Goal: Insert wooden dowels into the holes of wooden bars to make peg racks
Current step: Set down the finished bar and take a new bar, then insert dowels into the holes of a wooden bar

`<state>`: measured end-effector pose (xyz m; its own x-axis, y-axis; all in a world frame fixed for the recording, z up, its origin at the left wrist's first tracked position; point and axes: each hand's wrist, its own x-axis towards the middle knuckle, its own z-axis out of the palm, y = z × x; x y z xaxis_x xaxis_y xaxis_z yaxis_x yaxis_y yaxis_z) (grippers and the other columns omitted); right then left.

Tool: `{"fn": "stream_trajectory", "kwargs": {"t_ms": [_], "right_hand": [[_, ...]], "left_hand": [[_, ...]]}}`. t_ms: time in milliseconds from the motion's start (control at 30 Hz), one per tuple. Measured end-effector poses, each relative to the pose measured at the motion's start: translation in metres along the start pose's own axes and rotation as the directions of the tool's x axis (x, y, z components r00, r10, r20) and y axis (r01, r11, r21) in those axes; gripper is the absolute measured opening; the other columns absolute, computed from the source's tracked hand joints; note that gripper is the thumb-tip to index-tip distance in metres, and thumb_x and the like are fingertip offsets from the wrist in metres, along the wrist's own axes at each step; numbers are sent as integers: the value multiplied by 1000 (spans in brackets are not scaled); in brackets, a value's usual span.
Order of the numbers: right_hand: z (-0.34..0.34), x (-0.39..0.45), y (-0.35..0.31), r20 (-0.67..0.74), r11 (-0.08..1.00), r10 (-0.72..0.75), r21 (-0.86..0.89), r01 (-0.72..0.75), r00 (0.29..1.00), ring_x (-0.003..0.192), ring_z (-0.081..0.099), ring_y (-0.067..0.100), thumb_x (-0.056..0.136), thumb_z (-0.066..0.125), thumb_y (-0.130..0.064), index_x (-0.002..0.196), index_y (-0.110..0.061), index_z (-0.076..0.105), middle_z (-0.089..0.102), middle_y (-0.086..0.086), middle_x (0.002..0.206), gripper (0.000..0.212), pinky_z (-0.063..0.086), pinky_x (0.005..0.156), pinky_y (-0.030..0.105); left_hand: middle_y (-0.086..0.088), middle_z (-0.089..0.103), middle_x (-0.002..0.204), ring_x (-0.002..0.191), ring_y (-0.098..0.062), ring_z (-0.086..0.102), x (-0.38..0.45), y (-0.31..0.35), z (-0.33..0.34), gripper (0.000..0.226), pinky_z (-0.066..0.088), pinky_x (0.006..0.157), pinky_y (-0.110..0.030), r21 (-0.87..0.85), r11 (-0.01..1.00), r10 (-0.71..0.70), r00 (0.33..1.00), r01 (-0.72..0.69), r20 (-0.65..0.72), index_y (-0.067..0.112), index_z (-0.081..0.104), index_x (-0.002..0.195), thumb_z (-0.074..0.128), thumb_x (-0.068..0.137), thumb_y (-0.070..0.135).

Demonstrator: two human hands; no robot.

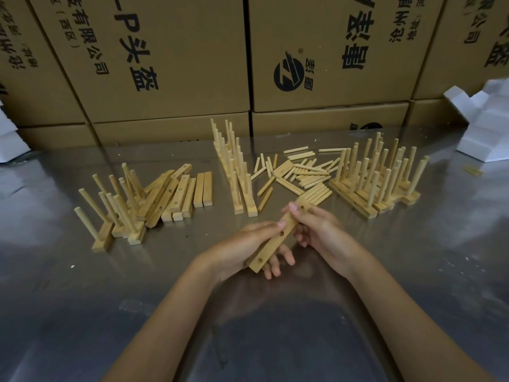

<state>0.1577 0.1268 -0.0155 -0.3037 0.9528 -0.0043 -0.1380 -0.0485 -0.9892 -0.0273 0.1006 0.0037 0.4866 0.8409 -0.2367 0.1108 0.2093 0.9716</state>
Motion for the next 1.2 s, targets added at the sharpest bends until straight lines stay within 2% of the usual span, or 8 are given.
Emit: {"fn": "stream_trajectory", "kwargs": {"t_ms": [133,267,367,467,600,767,933,1200], "right_hand": [[-1,16,6,-345,978,26,202,47,938,61,59,13,96,62,-34,107,-5,66,63,7,75,31,49,57,24],[12,51,13,-459,923,-89,-372,-101,884,64,63,16,97,55,-15,105,-15,67,66,6,88,14,52,51,24],[19,71,11,-244,516,-244,-852,-87,939,102,64,21,99,48,-31,132,-37,59,66,-1,112,35,51,83,31],[30,81,16,-61,148,-247,-989,-25,967,112,58,24,101,37,-43,130,-40,57,59,2,118,35,43,80,34],[33,80,20,-149,239,-318,-968,-73,936,100,59,22,95,45,-48,95,-25,54,63,-1,102,24,36,71,31],[26,62,19,-243,346,-289,-928,-136,926,82,56,21,95,54,-25,97,-23,44,57,-7,78,10,34,67,31],[15,28,12,-317,761,-265,-648,-4,911,77,55,3,98,51,-9,120,-20,61,60,-6,86,26,40,63,15],[40,-2,-2,-125,648,-536,-695,311,835,63,54,3,90,63,-16,94,-26,72,58,-19,69,13,39,58,18]], "left_hand": [[-10,66,81,62,-21,62,3,-1,-11,28,57,56,-30,-147,989,9,988,-32,-154,1,59,120,59,98,20],[-12,56,78,66,-23,61,0,-4,-23,16,60,63,-37,-342,939,-29,984,-34,-177,2,53,101,48,98,17],[-9,48,71,59,-22,59,-1,-4,-29,31,59,57,-36,-386,920,-28,972,-66,-233,2,54,94,38,100,28],[-7,45,65,53,-20,56,0,-5,-34,45,56,49,-32,-372,924,-29,955,-87,-295,4,55,90,32,104,40],[-6,43,63,52,-19,54,0,-4,-38,54,54,48,-30,-400,909,-13,950,-119,-311,5,58,106,27,106,49],[-4,49,61,52,-17,55,-2,-4,-38,44,53,47,-29,-338,936,-3,958,-99,-288,14,60,129,34,107,42],[-3,53,63,54,-15,55,-2,-4,-37,37,44,45,-24,-292,952,-1,955,-91,-298,18,55,133,42,106,39],[-3,59,78,57,-15,54,-3,-1,-30,35,40,38,-22,-276,947,93,962,-166,-258,27,58,138,48,104,27]]}}
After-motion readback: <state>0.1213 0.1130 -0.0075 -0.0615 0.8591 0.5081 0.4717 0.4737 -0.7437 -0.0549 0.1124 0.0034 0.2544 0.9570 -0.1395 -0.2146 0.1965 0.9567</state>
